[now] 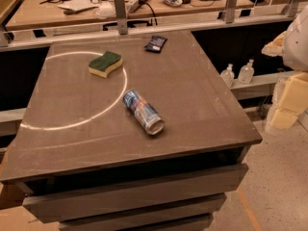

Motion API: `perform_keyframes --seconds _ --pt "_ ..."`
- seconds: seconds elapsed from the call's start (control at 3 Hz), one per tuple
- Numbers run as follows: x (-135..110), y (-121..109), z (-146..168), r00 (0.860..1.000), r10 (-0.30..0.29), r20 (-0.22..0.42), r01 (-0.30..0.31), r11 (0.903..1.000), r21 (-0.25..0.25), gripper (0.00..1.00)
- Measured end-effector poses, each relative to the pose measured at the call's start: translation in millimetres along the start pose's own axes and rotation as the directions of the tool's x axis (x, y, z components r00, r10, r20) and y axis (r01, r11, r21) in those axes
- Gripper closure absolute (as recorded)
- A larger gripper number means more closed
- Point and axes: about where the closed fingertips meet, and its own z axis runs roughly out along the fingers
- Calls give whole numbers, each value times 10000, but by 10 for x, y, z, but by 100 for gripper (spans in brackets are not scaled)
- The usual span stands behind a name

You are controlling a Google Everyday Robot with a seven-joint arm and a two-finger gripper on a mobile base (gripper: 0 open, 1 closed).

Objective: Place redbull can upright

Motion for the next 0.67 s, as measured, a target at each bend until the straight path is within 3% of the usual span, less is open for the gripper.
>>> perform_keyframes --seconds 0.67 --pt "-23 -12 -27 9993 99 353 -100 9999 14 0"
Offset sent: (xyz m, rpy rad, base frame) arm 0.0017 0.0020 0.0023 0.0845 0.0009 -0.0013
